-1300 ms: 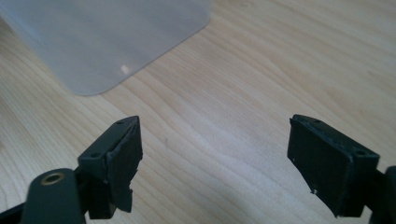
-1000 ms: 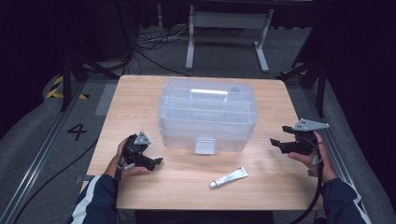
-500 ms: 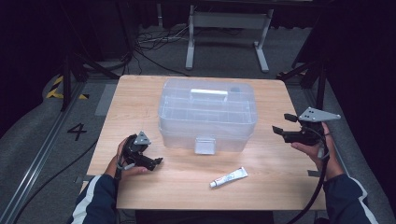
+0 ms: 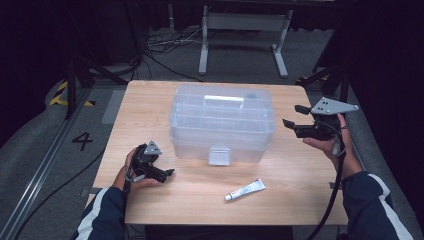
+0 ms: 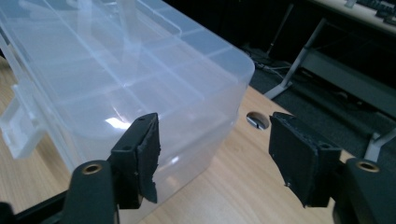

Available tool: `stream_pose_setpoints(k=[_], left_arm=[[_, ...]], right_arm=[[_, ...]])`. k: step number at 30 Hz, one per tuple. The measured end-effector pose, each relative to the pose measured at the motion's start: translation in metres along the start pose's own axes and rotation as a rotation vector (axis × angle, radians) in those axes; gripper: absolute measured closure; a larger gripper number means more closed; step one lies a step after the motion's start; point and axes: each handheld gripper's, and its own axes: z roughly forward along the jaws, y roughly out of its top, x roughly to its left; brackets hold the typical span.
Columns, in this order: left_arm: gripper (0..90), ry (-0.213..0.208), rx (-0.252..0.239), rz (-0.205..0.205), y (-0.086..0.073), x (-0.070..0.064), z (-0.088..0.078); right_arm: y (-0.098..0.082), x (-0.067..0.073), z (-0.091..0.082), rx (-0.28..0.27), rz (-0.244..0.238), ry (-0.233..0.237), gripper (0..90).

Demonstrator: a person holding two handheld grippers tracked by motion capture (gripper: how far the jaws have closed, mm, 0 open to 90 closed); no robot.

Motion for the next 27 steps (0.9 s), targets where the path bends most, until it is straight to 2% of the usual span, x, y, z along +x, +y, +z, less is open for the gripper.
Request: stream_pose_setpoints(k=[2, 3, 4, 7, 8, 9, 10, 11, 12, 14, 16, 17, 20, 21, 23, 24, 25, 27], left_arm=[[17.1, -0.02, -0.028, -0.017, 0.002, 0.002, -0.002], [21.5, -0.008, -0.041, -0.009, 0.007, 0.002, -0.002], [14.4, -0.008, -0.041, -0.009, 0.007, 0.002, -0.002], [19.5, -0.007, -0.071, 0.016, 0.016, 0.0, -0.004], [16.2, 0.002, -0.08, 0.029, 0.021, -0.002, -0.004], [16.7, 0.001, -0.095, 0.032, 0.024, -0.003, -0.004], [17.7, 0.001, -0.095, 0.032, 0.024, -0.003, -0.004], [17.7, 0.008, -0.099, 0.042, 0.028, -0.003, -0.003], [15.9, 0.003, -0.1, 0.043, 0.031, -0.004, -0.002], [16.3, 0.002, -0.132, 0.063, 0.04, -0.006, -0.004], [16.4, 0.007, -0.144, 0.069, 0.043, -0.007, -0.005], [16.2, -0.001, -0.159, 0.072, 0.048, -0.009, -0.006], [15.3, -0.007, -0.176, 0.074, 0.052, -0.01, -0.007], [15.0, 0.006, -0.183, 0.067, 0.056, -0.009, -0.007], [14.3, 0.012, -0.195, 0.067, 0.059, -0.008, -0.008], [14.2, 0.012, -0.195, 0.067, 0.059, -0.008, -0.008], [14.2, 0.017, -0.209, 0.06, 0.062, -0.006, -0.008], [14.2, 0.014, -0.209, 0.058, 0.064, -0.004, -0.008]], right_arm=[[0.008, 0.001, 0.004, 0.0, -0.001, -0.004, 36.9], [0.012, 0.001, 0.008, 0.003, -0.004, -0.002, 36.8], [0.012, 0.001, 0.008, 0.003, -0.004, -0.002, 36.8], [0.03, 0.006, 0.026, 0.025, -0.018, 0.037, 39.4], [0.033, 0.007, 0.029, 0.028, -0.024, 0.041, 40.4], [0.038, 0.01, 0.036, 0.038, -0.035, 0.052, 41.3], [0.038, 0.01, 0.036, 0.038, -0.035, 0.052, 41.3], [0.042, 0.013, 0.041, 0.042, -0.054, 0.049, 42.1], [0.044, 0.015, 0.046, 0.043, -0.051, 0.054, 42.6], [0.048, 0.017, 0.054, 0.041, -0.044, 0.074, 43.9], [0.052, 0.02, 0.06, 0.044, -0.049, 0.092, 44.7], [0.055, 0.022, 0.063, 0.049, -0.047, 0.094, 45.5], [0.059, 0.025, 0.068, 0.051, -0.052, 0.111, 46.6], [0.064, 0.03, 0.075, 0.075, -0.075, 0.121, 46.8], [0.067, 0.034, 0.081, 0.101, -0.088, 0.128, 47.2], [0.067, 0.034, 0.081, 0.101, -0.088, 0.128, 47.2], [0.072, 0.037, 0.089, 0.13, -0.095, 0.109, 48.0], [0.074, 0.038, 0.092, 0.138, -0.094, 0.117, 48.9]])
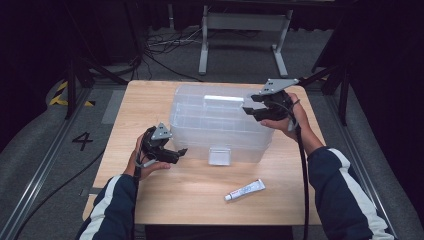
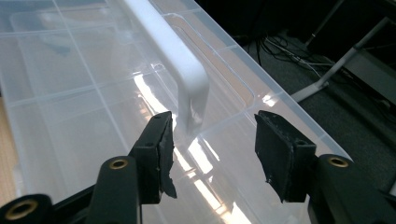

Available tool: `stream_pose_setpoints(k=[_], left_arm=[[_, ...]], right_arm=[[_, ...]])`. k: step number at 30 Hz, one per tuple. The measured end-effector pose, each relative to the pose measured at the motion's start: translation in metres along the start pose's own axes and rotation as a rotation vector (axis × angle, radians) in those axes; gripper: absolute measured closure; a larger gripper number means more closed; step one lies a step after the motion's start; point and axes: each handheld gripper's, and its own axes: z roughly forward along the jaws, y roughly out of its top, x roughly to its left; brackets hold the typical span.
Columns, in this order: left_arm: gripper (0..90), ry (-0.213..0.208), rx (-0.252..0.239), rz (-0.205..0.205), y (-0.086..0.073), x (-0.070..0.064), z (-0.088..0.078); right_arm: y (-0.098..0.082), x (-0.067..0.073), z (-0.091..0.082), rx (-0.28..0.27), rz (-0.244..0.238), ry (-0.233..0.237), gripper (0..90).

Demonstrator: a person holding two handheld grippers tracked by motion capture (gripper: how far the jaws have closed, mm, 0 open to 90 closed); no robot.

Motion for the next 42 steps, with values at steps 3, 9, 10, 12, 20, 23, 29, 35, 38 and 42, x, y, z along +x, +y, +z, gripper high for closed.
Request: stream_pose_setpoints(k=[3, 9, 10, 12, 20, 23, 29, 35, 38, 42], left_arm=[[8.6, -0.021, -0.002, 0.0, 0.002, 0.004, 0.003], [5.3, -0.043, -0.003, -0.004, 0.004, 0.007, 0.006], [5.0, -0.043, -0.003, -0.004, 0.004, 0.007, 0.006], [5.0, -0.037, -0.003, -0.007, 0.004, 0.006, 0.006], [4.8, -0.038, -0.007, -0.024, 0.005, 0.005, 0.006], [5.7, -0.032, -0.005, -0.029, 0.004, 0.004, 0.005], [7.7, -0.035, -0.006, -0.03, 0.003, 0.001, 0.002], [8.5, -0.022, -0.004, -0.041, 0.001, -0.005, 0.0], [8.9, -0.017, 0.001, -0.047, 0.001, -0.01, -0.002], [10.7, -0.016, 0.004, -0.05, 0.0, -0.013, -0.005]], right_arm=[[0.007, -0.001, 0.009, 0.029, -0.015, 0.001, 53.4], [0.016, -0.003, 0.021, 0.07, -0.03, 0.056, 63.8], [0.017, -0.002, 0.022, 0.073, -0.039, 0.063, 67.9], [0.019, 0.001, 0.024, 0.078, -0.055, 0.062, 73.3], [0.021, 0.001, 0.027, 0.082, -0.042, 0.075, 75.7], [0.022, 0.003, 0.027, 0.083, -0.04, 0.067, 75.8], [0.021, 0.007, 0.024, 0.089, -0.056, 0.062, 75.8], [0.018, 0.011, 0.02, 0.074, -0.06, 0.058, 75.9], [0.016, 0.014, 0.017, 0.075, -0.067, 0.061, 75.8], [0.015, 0.014, 0.015, 0.07, -0.074, 0.076, 75.9]])
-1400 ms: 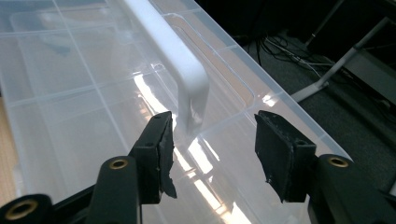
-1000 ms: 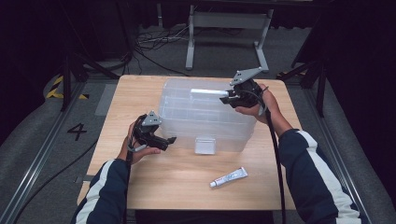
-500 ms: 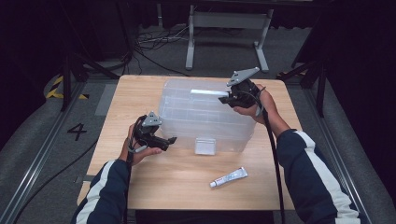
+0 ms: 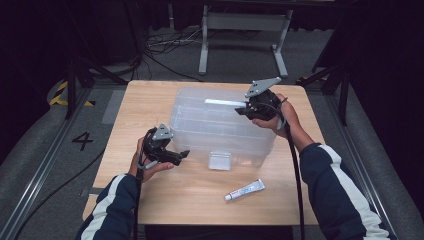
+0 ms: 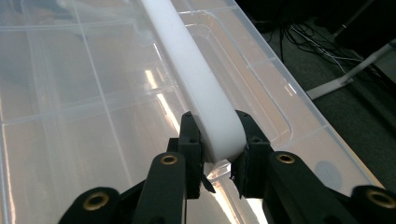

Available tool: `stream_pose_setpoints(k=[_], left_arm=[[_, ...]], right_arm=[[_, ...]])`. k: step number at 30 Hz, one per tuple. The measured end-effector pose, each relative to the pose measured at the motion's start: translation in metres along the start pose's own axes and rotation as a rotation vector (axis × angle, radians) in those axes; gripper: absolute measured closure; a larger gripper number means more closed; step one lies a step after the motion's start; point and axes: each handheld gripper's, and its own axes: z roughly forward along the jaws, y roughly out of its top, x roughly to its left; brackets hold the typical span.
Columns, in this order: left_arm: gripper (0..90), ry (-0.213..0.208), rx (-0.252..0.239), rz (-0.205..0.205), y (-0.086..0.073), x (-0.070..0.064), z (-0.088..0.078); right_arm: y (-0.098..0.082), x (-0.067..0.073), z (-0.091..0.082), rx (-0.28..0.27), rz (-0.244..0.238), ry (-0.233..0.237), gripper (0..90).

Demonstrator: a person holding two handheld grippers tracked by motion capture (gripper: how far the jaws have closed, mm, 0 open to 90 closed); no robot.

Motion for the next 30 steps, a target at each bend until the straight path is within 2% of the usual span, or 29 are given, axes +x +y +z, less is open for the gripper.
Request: stream_pose_setpoints(k=[5, 8, 10, 11, 15, 18, 24, 26, 30], left_arm=[[14.1, -0.012, -0.012, -0.012, -0.003, -0.002, -0.005], [14.8, 0.001, -0.006, 0.004, -0.004, -0.006, -0.006], [15.2, -0.005, -0.006, 0.001, -0.005, -0.006, -0.007], [15.2, -0.023, -0.015, -0.015, -0.005, -0.006, -0.007], [15.8, -0.019, -0.013, -0.002, -0.005, -0.007, -0.008], [17.6, -0.026, -0.019, -0.01, -0.006, -0.006, -0.009], [24.7, 0.004, -0.012, 0.033, -0.009, -0.004, -0.016], [24.2, 0.004, -0.03, -0.001, -0.012, 0.001, -0.022], [25.8, 0.015, -0.047, 0.005, -0.014, 0.002, -0.031]], right_arm=[[0.002, 0.002, 0.0, 0.014, -0.019, -0.031, 74.4], [0.002, 0.002, 0.0, 0.014, -0.013, -0.04, 74.3], [0.001, 0.0, 0.0, 0.007, -0.005, -0.031, 74.5], [0.001, -0.001, 0.001, 0.005, 0.0, -0.029, 74.5], [0.001, -0.005, 0.001, -0.001, 0.012, -0.02, 74.9], [0.001, -0.006, 0.0, -0.002, 0.02, -0.018, 74.8], [0.001, -0.01, 0.0, -0.018, 0.046, -0.004, 74.8], [0.001, -0.013, -0.001, -0.029, 0.061, -0.001, 74.7], [0.004, -0.015, -0.002, -0.026, 0.074, 0.001, 74.5]])
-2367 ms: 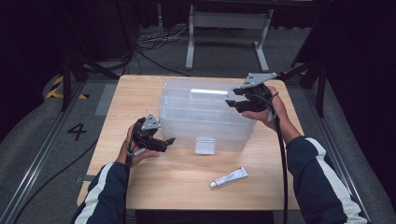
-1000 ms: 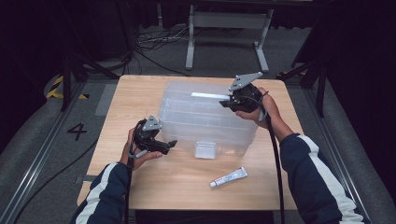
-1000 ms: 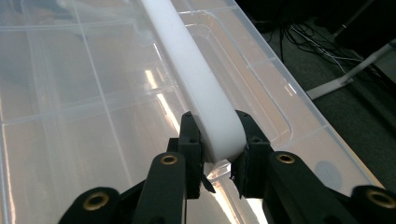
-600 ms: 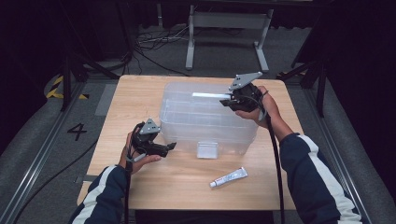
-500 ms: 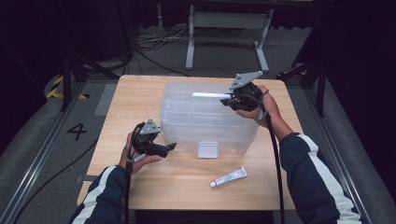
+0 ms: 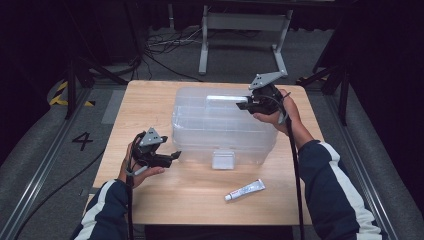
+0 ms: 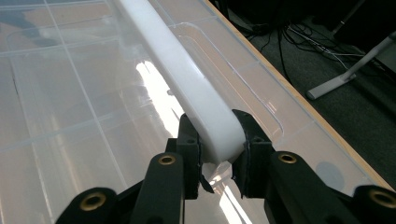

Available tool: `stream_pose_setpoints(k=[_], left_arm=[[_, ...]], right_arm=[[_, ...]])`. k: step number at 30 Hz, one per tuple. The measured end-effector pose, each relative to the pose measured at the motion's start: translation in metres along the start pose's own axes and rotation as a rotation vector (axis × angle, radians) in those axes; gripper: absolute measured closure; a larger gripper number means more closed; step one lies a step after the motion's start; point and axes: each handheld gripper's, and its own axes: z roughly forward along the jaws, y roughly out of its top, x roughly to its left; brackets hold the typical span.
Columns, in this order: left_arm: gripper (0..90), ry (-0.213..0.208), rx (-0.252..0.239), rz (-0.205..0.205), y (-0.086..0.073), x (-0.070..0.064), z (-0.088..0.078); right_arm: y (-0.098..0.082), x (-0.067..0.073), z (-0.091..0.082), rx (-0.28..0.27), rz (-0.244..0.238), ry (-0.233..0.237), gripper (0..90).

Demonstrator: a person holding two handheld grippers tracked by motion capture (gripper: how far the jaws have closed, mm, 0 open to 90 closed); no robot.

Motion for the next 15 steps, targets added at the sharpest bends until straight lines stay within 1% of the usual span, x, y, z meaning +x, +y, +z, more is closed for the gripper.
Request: stream_pose_setpoints(k=[2, 3, 4, 6, 7, 12, 13, 15], left_arm=[[28.6, 0.006, -0.004, 0.001, 0.0, 0.0, -0.002], [30.0, 0.028, 0.001, 0.01, 0.002, 0.0, -0.005], [30.1, 0.036, -0.004, 0.013, 0.003, 0.0, -0.006], [30.1, 0.039, -0.013, 0.01, 0.003, 0.001, -0.008], [32.9, 0.033, -0.025, 0.004, 0.003, 0.001, -0.01], [38.1, 0.03, -0.042, 0.004, 0.006, 0.002, -0.015], [38.6, 0.027, -0.053, 0.003, 0.007, 0.002, -0.015], [42.8, 0.024, -0.056, 0.005, 0.008, 0.001, -0.016]], right_arm=[[0.0, 0.0, 0.0, 0.0, 0.001, -0.001, 74.5], [0.001, -0.001, 0.0, 0.0, 0.005, -0.001, 74.4], [0.001, -0.002, 0.0, 0.001, 0.006, -0.002, 74.3], [0.002, -0.002, -0.001, 0.0, 0.009, -0.001, 74.3], [0.003, -0.003, -0.001, 0.002, 0.011, 0.001, 74.3], [0.008, -0.005, -0.001, 0.03, 0.028, -0.006, 73.9], [0.009, -0.005, -0.002, 0.036, 0.03, -0.009, 73.8], [0.011, -0.006, -0.002, 0.045, 0.026, -0.009, 73.7]])
